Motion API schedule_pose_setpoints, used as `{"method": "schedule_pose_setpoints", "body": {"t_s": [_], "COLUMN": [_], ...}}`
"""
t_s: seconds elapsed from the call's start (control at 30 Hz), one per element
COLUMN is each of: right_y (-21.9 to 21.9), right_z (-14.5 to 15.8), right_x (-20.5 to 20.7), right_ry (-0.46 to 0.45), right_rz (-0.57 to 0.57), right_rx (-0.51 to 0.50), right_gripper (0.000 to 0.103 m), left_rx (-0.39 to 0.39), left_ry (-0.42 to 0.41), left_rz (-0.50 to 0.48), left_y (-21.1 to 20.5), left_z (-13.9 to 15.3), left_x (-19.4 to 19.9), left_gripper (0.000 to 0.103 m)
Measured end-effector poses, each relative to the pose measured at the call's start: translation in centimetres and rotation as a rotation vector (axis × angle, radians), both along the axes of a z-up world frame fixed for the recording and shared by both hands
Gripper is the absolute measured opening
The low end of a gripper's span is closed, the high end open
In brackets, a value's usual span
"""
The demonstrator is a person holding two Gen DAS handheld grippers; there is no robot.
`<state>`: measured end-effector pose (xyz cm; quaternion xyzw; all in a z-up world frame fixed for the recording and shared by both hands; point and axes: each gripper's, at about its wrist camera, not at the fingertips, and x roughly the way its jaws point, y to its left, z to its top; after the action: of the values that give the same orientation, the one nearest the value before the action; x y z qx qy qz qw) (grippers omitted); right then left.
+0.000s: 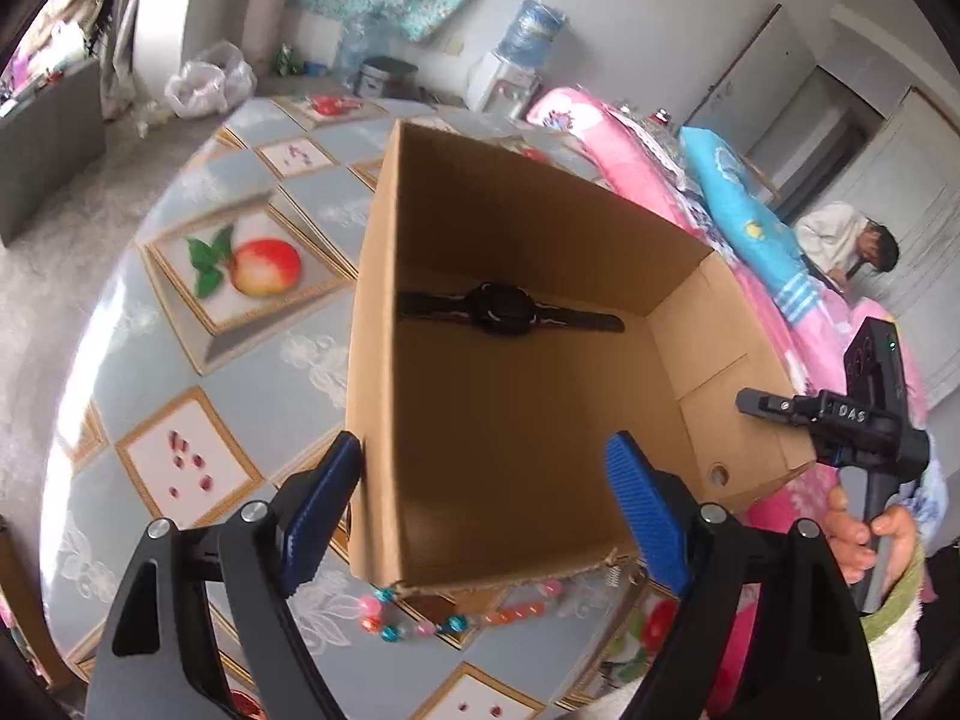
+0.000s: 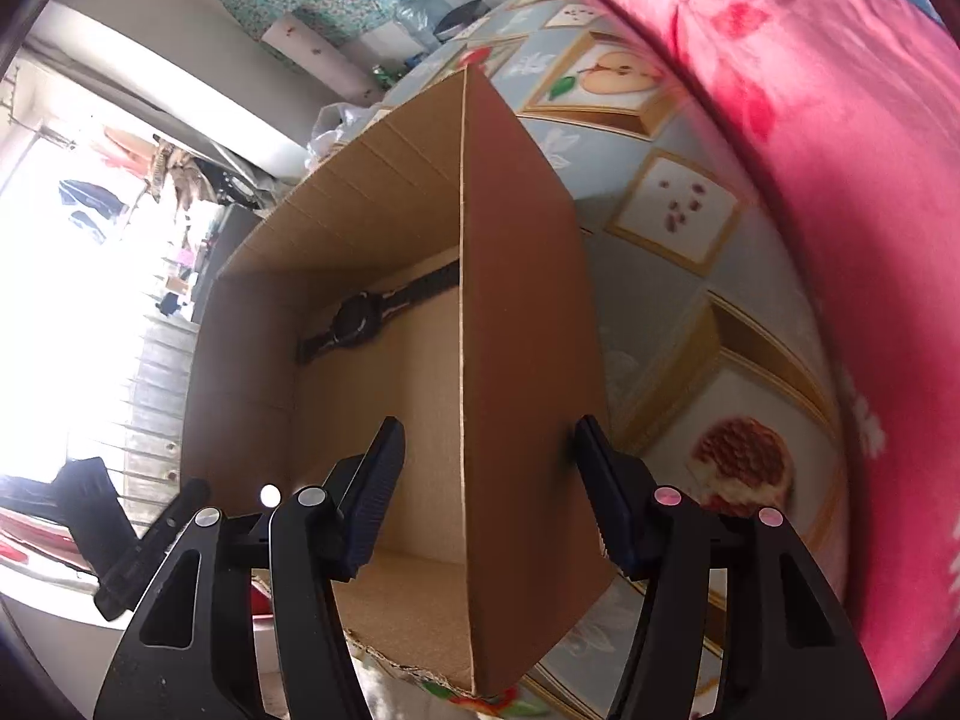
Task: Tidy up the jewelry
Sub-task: 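Withdraw the right gripper from the box back toward the jewelry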
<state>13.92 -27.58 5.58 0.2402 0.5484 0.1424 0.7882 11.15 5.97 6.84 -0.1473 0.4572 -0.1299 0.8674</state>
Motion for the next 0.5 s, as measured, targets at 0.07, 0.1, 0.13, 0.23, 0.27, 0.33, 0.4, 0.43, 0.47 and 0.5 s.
{"method": "schedule_pose_setpoints", "body": {"t_s": [0.07, 0.1, 0.13, 0.23, 0.27, 0.33, 0.4, 0.43, 0.47, 0.5], "right_y": [0.4, 0.3, 0.4, 0.4, 0.1, -0.6, -0.9, -0.9, -0.8, -0.7], "right_z": [-0.3, -0.3, -0.3, -0.1, 0.0, 1.2, 2.8, 3.7, 4.5, 5.0], "right_x": [0.4, 0.4, 0.3, -0.7, -1.0, -2.0, -3.6, -4.9, -6.0, -6.7], "right_ry": [-0.002, -0.004, -0.009, -0.031, -0.043, -0.098, -0.167, -0.210, -0.241, -0.267], "right_rz": [0.001, 0.002, 0.000, -0.014, -0.023, -0.058, -0.087, -0.100, -0.113, -0.123], "right_rx": [0.003, -0.003, -0.010, 0.002, 0.010, -0.020, -0.079, -0.113, -0.143, -0.172], "right_gripper": [0.057, 0.057, 0.057, 0.057, 0.057, 0.057, 0.058, 0.060, 0.062, 0.066], "left_rx": [-0.005, -0.012, -0.015, -0.004, -0.011, -0.028, -0.032, -0.030, -0.021, -0.008], "left_ry": [0.001, 0.006, 0.008, -0.010, -0.017, -0.050, -0.123, -0.147, -0.176, -0.190], "left_rz": [0.012, 0.015, 0.014, 0.001, 0.001, 0.019, 0.055, 0.068, 0.088, 0.104], "left_y": [0.3, 0.4, 0.7, 0.6, 0.7, 1.3, 2.5, 2.9, 3.4, 3.8], "left_z": [-0.1, -0.3, -0.3, -0.2, -0.1, 0.5, 1.7, 2.0, 2.4, 2.7], "left_x": [0.1, 0.0, 0.0, -0.7, -1.0, -1.8, -3.6, -4.2, -5.3, -6.1], "left_gripper": [0.081, 0.081, 0.081, 0.081, 0.081, 0.082, 0.082, 0.082, 0.083, 0.084]}}
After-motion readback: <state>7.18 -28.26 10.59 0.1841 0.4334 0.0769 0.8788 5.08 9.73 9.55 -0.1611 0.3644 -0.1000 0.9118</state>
